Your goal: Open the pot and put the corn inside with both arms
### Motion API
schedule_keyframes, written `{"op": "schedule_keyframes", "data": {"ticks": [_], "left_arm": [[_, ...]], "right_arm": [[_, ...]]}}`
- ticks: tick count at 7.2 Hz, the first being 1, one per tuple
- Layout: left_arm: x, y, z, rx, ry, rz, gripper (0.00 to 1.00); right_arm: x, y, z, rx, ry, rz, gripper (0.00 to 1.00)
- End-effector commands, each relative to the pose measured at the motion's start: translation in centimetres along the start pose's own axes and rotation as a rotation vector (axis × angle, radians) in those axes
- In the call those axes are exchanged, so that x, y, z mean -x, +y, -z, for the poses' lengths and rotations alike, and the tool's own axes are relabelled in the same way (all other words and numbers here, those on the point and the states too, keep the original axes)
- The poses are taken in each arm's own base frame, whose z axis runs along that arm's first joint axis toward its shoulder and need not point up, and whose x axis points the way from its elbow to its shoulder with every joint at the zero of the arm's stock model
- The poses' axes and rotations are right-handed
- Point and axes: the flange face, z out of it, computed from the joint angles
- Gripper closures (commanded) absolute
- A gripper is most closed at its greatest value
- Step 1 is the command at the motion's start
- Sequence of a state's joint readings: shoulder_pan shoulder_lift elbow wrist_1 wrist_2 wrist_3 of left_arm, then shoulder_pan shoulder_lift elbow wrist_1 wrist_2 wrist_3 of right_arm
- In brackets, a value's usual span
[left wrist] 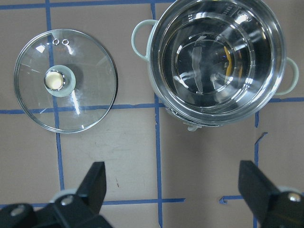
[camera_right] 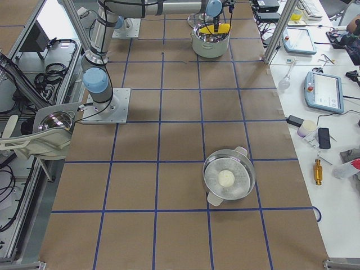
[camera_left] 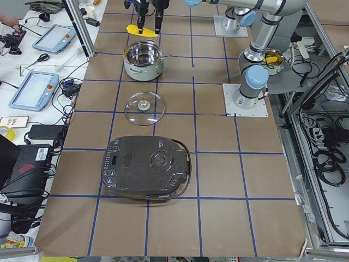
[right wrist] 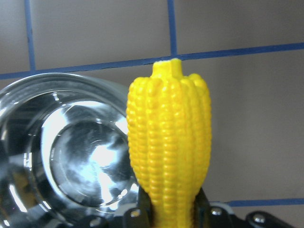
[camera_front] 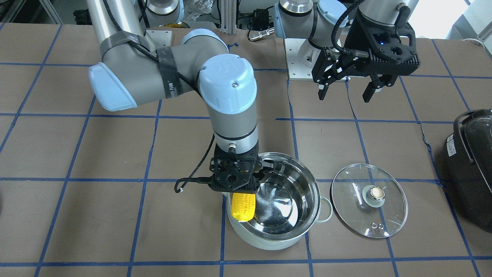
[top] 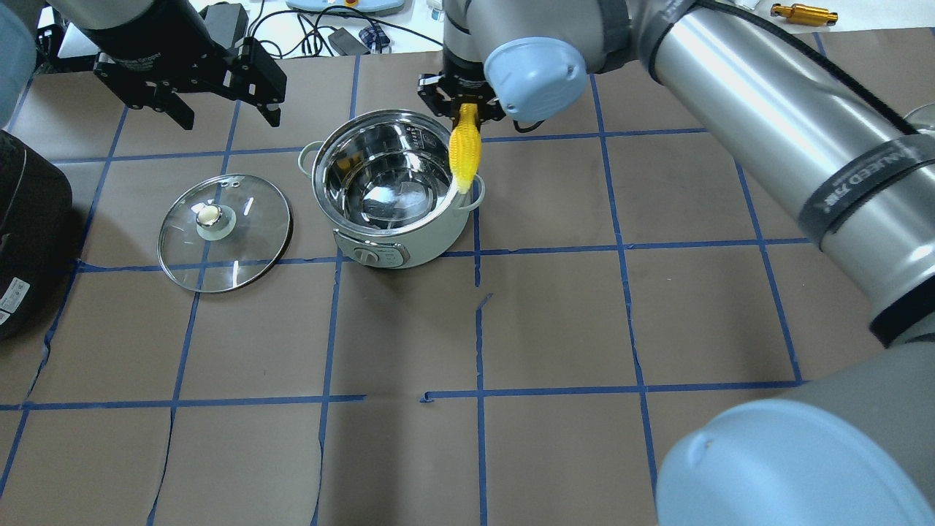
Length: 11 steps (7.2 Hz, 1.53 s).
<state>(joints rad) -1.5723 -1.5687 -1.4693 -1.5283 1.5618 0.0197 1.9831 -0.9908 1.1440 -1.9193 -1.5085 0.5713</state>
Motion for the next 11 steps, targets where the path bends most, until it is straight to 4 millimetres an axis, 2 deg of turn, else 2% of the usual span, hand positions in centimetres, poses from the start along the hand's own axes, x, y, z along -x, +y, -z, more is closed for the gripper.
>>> {"op": "schedule_keyframes", "data": {"ticks": [1,3,5,6,7,8,9,10,11], "left_arm": [[0.6,0.0,-0.1,0.013,-0.003,0.01,0.0],[0.5,0.2,-0.3,0.023,-0.001,0.009,0.0],[0.5,0.2,-0.3,0.023,0.001,0.009,0.0],[0.6,0.2,-0.4,0.026,0.001,0.011,0.0],[0.6,0.2,-0.4,0.026,0.001,0.011,0.0],[0.6,0.2,-0.4,0.028,0.001,0.011,0.0],[0.6,0.2,-0.4,0.026,0.001,0.011,0.0],[0.7,0.2,-0.4,0.028,0.002,0.012,0.0],[0.6,0.2,-0.4,0.026,0.004,0.012,0.0]], "right_arm": [[5.6,1.0,-3.4,0.006,-0.011,-0.052,0.89],[5.5,2.2,-6.7,0.047,0.03,0.053,0.89],[5.5,2.2,-7.9,0.036,0.024,0.062,0.88],[5.5,2.1,-8.3,0.03,0.019,0.061,0.82],[5.5,2.2,-8.2,0.034,0.019,0.05,0.12],[5.4,2.4,-8.1,0.04,0.018,0.046,0.0],[5.2,2.6,-6.8,0.03,0.014,0.05,0.0],[4.8,2.9,-4.2,0.016,0.01,0.06,0.0],[3.2,2.9,-0.8,0.034,0.04,0.048,0.0]]}}
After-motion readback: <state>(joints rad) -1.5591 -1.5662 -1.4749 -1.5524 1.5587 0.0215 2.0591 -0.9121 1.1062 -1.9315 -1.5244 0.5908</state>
